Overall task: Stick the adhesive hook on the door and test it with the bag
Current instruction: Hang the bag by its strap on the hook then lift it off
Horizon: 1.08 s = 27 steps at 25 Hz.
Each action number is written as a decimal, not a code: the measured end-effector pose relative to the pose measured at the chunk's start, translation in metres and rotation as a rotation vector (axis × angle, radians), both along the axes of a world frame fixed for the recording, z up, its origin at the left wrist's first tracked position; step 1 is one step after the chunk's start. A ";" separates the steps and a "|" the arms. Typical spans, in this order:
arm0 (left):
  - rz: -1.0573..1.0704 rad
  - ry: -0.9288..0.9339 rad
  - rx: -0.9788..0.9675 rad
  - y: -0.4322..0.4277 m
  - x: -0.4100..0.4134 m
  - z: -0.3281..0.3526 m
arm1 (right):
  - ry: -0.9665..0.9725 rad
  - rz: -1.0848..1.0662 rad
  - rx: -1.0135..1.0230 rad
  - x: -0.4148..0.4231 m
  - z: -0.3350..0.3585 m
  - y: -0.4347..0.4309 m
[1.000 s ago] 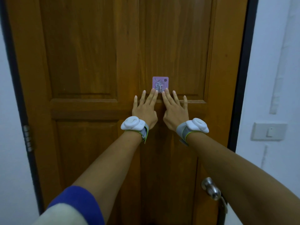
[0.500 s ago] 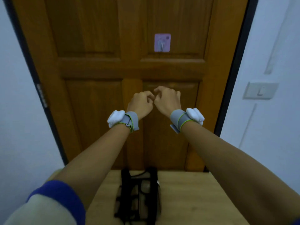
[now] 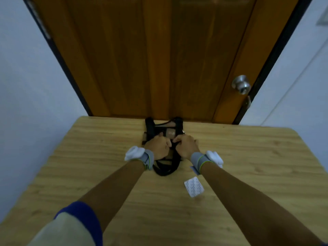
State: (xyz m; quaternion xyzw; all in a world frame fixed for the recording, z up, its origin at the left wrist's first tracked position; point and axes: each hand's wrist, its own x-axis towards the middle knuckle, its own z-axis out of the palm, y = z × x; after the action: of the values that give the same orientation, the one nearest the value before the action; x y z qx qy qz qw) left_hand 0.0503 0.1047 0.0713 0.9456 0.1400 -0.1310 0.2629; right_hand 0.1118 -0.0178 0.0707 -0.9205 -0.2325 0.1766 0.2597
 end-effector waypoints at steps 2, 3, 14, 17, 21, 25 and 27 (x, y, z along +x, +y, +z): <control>-0.083 0.059 0.041 -0.003 -0.016 -0.025 | 0.005 0.066 -0.100 -0.012 -0.022 -0.010; -0.128 0.074 0.076 -0.004 -0.022 -0.035 | 0.012 0.118 -0.135 -0.015 -0.031 -0.013; -0.192 0.128 0.106 0.009 -0.022 -0.030 | -0.124 0.319 -0.373 -0.014 -0.035 -0.014; -0.180 0.058 -0.001 0.017 -0.005 0.002 | -0.144 0.286 -0.316 -0.004 -0.008 -0.006; -0.136 -0.036 -0.177 0.020 0.019 0.050 | -0.250 0.165 -0.154 0.018 0.033 0.007; -0.117 -0.212 -0.221 0.025 0.032 0.097 | -0.352 0.117 -0.068 0.039 0.082 0.016; -0.096 -0.318 -0.179 0.029 0.041 0.125 | -0.373 0.037 0.041 0.051 0.114 0.024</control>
State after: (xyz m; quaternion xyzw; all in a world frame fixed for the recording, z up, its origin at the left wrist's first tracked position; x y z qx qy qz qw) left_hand 0.0917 0.1338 0.1967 0.9328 0.0393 -0.0044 0.3582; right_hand 0.1628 0.0066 0.1846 -0.9273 -0.2972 0.0027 0.2276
